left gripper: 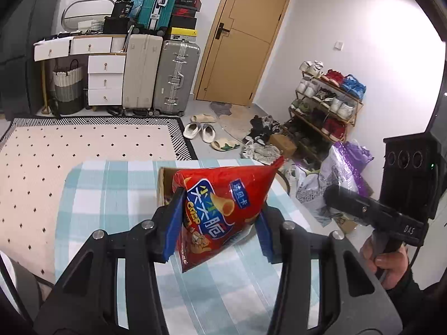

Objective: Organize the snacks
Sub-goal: 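Carry both bags into the cardboard box and open both grippers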

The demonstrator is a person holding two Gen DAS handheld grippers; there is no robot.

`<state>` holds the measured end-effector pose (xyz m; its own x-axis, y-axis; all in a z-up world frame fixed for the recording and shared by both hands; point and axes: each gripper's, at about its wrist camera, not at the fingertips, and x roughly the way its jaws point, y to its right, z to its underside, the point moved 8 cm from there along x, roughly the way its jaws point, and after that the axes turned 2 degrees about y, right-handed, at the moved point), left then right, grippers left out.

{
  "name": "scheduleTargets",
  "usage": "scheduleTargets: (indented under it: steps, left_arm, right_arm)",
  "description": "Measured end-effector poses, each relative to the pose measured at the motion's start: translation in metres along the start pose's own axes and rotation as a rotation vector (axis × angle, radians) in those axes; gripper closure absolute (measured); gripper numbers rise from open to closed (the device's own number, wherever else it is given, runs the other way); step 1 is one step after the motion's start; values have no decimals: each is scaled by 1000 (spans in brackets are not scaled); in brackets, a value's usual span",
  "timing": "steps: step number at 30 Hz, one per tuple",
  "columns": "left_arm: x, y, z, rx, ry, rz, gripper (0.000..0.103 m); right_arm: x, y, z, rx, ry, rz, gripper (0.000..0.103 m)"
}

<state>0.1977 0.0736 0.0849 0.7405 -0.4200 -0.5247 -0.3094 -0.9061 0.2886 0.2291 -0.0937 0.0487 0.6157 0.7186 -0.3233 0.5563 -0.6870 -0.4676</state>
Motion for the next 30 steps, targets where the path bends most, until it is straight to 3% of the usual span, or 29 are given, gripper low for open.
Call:
scheduleTargets:
  steps: [6,10,20,30]
  left_arm:
    - [48,5,-34,51,-29,-60,59]
    - [89,5,-44,31,-81,-44,59]
    - [207,-1,-13,66,-200,-72,59]
    - [261,-25,23,69,-252,-79,59]
  right_arm:
    - [22,22,-35,-20,-16,43,47]
    - [43,43,-46,-16,-43,65,47]
    - [106,105,-27,-4,-155,121,47]
    - [142,141,-2,20,-219,153,47]
